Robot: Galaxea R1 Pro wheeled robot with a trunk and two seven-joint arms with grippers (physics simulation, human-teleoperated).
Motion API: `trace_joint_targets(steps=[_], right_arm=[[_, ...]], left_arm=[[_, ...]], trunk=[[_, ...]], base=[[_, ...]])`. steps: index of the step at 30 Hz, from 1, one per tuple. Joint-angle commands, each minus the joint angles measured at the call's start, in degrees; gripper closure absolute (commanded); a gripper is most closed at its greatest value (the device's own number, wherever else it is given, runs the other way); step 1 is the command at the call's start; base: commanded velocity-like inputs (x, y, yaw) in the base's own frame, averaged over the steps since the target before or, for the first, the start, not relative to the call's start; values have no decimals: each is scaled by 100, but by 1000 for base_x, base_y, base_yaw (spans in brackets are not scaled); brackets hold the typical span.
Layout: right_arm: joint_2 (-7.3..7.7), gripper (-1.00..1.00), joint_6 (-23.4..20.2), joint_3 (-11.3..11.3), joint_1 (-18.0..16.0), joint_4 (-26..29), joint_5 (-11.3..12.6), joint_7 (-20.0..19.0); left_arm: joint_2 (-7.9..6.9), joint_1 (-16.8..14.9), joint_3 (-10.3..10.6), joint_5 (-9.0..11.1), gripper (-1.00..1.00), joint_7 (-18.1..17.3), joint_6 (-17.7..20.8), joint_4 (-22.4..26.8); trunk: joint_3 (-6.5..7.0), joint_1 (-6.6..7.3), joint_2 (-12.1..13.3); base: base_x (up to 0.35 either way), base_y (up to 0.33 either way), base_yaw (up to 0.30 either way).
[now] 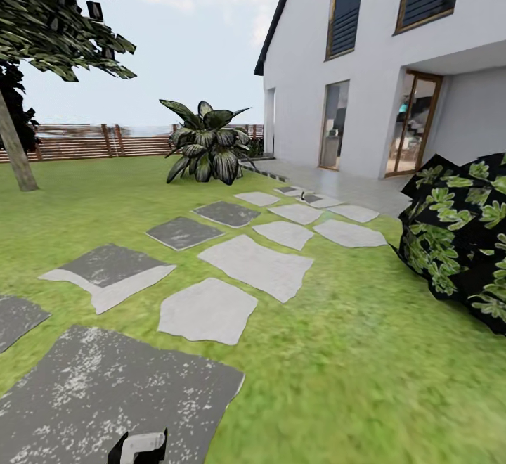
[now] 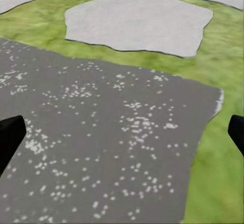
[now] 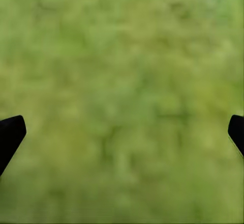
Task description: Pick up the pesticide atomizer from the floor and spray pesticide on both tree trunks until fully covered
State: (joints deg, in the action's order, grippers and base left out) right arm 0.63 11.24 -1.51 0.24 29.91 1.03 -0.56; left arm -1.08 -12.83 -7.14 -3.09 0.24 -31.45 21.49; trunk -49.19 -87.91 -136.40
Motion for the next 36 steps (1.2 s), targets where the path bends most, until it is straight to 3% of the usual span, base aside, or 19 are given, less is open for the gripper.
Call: trace_joint_targets(steps=[1, 36], right_arm=[[-1, -100, 9, -7, 2, 6, 11, -7], [-1, -100, 9, -7, 2, -11, 11, -6]], left_arm=[[3, -2, -26, -34, -100, 2, -19, -4], [3, -1, -24, -34, -100, 2, -19, -4]], trunk=[[-5, -3, -2], [-5, -3, -2]], base=[[328, 0, 0], [328, 0, 0]])
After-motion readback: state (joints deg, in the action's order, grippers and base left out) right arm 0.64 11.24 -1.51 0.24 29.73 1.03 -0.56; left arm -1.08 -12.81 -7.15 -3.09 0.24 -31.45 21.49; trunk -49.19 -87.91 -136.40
